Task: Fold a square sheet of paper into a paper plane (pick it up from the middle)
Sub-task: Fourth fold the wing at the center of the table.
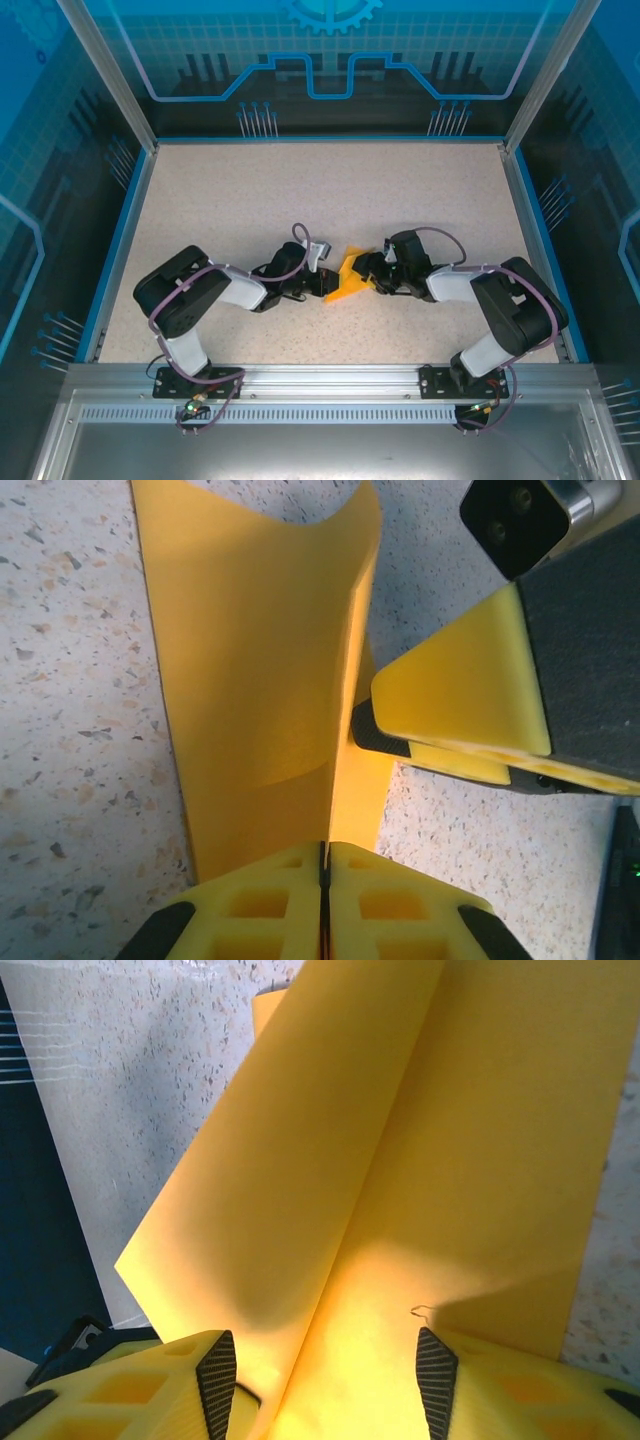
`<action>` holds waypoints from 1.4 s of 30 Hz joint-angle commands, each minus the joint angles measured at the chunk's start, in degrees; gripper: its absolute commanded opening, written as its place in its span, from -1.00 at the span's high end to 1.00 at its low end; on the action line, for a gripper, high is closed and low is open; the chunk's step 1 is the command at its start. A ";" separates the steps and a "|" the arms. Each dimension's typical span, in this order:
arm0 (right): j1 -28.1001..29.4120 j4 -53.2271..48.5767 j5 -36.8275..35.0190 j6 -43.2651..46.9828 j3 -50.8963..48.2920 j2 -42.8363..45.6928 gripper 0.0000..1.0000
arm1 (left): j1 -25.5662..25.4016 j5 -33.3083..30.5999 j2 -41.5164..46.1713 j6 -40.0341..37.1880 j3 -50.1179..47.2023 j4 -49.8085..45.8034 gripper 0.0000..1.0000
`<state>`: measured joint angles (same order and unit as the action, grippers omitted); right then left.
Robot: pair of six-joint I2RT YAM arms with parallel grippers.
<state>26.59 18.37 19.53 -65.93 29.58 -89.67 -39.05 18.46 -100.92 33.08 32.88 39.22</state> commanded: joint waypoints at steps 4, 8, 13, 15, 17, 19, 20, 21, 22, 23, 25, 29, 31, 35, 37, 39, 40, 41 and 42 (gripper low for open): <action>3.15 -8.23 -6.26 3.86 1.73 -4.99 -0.17 | 0.91 3.42 -1.01 2.95 1.46 0.16 0.84; 3.97 -11.48 -8.15 3.62 2.85 -5.48 -0.20 | 0.92 3.78 -1.45 3.09 1.31 0.55 0.83; 4.68 -17.10 -10.32 3.27 5.40 -6.56 -0.22 | 1.13 3.95 -1.58 2.69 1.30 -0.08 0.74; 4.92 -19.94 -11.33 3.02 6.68 -7.18 -0.21 | 1.22 4.12 -1.30 2.47 1.37 -0.58 0.68; 5.21 -23.23 -12.64 2.61 7.98 -7.91 -0.21 | 1.32 4.08 -0.57 2.11 1.57 -1.94 0.57; 5.56 -26.54 -13.82 2.47 9.26 -8.73 -0.21 | 1.68 3.71 0.87 1.85 1.03 -2.91 0.48; 5.66 -27.53 -14.21 2.47 9.70 -9.01 -0.21 | 1.95 3.69 1.67 1.73 0.64 -3.26 0.44; 5.75 -28.58 -14.59 2.37 10.16 -9.46 -0.21 | 2.21 3.54 2.68 1.60 0.36 -4.02 0.41; 5.80 -29.27 -14.69 2.31 10.47 -9.92 -0.20 | 2.51 3.44 3.66 1.40 0.10 -4.89 0.40; 5.84 -29.88 -14.82 2.22 10.78 -10.26 -0.20 | 2.76 3.21 4.43 1.20 -0.05 -5.74 0.40; 5.92 -31.05 -14.95 2.13 11.37 -10.82 -0.20 | 3.27 2.18 6.50 0.85 -0.77 -7.14 0.39; 6.36 -32.96 -15.80 1.93 12.30 -11.05 -0.21 | 4.00 2.46 9.75 0.98 -2.12 -7.23 0.38; 6.54 -33.82 -16.10 1.78 12.82 -11.22 -0.23 | 4.02 4.72 10.80 1.42 -2.13 -6.72 0.39; 6.72 -34.53 -15.90 1.10 13.57 -11.71 -0.25 | 3.97 8.06 10.79 2.86 -2.38 -4.95 0.43; 6.66 -34.45 -15.75 0.52 13.51 -11.87 -0.27 | 3.98 8.41 10.34 3.04 -2.47 -4.87 0.50; 6.71 -34.71 -15.66 0.04 13.52 -11.93 -0.27 | 3.92 10.51 9.38 3.63 -1.79 -4.93 0.54; 6.72 -34.79 -15.66 -0.15 13.48 -11.96 -0.27 | 3.93 11.86 8.75 3.81 -1.25 -5.10 0.56; 6.70 -34.97 -15.71 -0.32 13.61 -11.95 -0.28 | 3.95 13.71 7.95 4.05 -0.69 -5.05 0.57; 6.70 -35.07 -15.59 -0.50 13.59 -12.08 -0.28 | 3.93 15.06 7.25 4.35 -0.23 -4.47 0.59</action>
<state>32.64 -5.89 8.49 -65.36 46.65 -96.31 -35.29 27.51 -91.81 36.23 31.64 33.54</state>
